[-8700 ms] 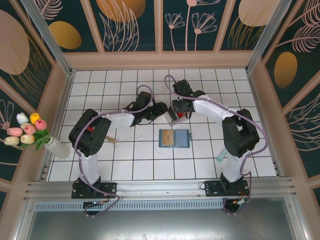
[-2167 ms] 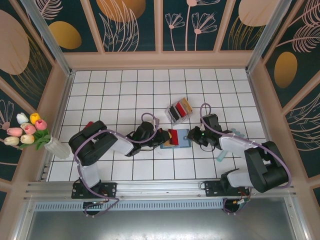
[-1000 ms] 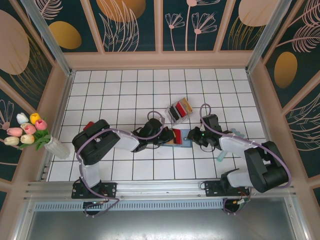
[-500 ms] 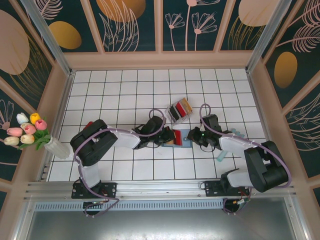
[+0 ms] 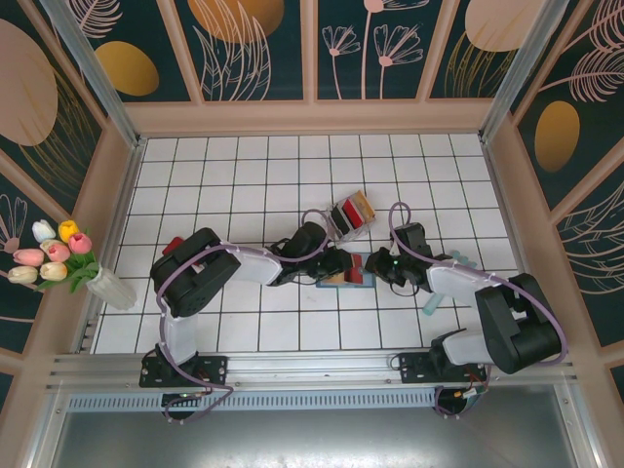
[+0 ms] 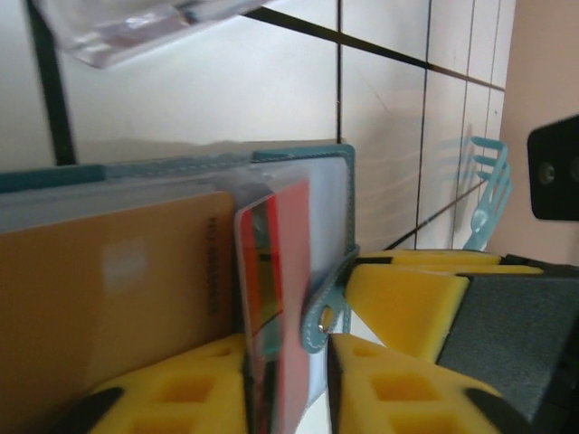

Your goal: Put the credit cards into the card holder

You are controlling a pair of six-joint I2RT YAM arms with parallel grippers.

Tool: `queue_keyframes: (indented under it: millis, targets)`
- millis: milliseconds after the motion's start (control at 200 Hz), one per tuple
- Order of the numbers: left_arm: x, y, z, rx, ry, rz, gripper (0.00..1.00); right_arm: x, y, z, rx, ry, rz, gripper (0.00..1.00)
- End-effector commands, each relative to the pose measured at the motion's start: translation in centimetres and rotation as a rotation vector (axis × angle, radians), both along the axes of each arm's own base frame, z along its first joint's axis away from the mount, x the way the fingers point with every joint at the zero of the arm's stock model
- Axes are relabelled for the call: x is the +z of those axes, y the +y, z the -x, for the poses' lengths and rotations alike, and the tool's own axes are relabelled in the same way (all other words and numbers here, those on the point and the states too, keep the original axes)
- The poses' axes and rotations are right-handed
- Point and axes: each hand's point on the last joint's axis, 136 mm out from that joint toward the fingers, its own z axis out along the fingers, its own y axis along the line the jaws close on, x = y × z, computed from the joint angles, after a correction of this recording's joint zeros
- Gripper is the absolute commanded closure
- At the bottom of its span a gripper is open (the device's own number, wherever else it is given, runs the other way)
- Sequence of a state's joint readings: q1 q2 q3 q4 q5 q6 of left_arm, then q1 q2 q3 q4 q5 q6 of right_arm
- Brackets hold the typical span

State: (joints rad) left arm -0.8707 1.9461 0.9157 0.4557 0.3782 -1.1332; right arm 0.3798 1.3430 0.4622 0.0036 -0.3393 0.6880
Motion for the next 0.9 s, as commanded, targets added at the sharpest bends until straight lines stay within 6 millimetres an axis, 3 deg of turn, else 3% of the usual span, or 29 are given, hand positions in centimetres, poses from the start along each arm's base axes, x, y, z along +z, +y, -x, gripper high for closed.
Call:
queue_keyframes:
  millis: [0,170,285,485,505,671,896]
  targets:
    - [-1.9,0.8,1.0,-0.034,0.016,-0.105,0.63,0.2,-0.5,0.4,-0.005,0.010,0.028,0.76]
    - [-1.8,2.1,0.6,-0.003,-0.014,-0.168,0.60,1.8,-1.8,-0.6,-0.052,-0.036,0.059,0.68]
    - [-1.6,2.0,0.4,-0.006,-0.025,-0.172,0.61,1.0,-2.6,-0.4,-0.069,-0.010,0.087,0.68]
    - [-1.9,1.5,0.8,-0.053,-0.019,-0.175,0.61,0.0,-1.0,0.4,-0.008,0.026,-0.002,0.68]
    - [-1.0,0.8,0.3,-0.058,-0.036,-0.156,0.61,0.0,-0.8,0.4,-0.006,0.030,-0.012,0.68]
    - [-0.6,-0.2,0.4,-0.113,-0.039,-0.155,0.59,0.6,0.4,0.7,0.013,0.020,-0.104,0.68]
    - [-0.8,-1.1,0.8,-0.158,-0.021,-0.176,0.55,0.7,0.4,0.7,-0.001,0.018,-0.118,0.69]
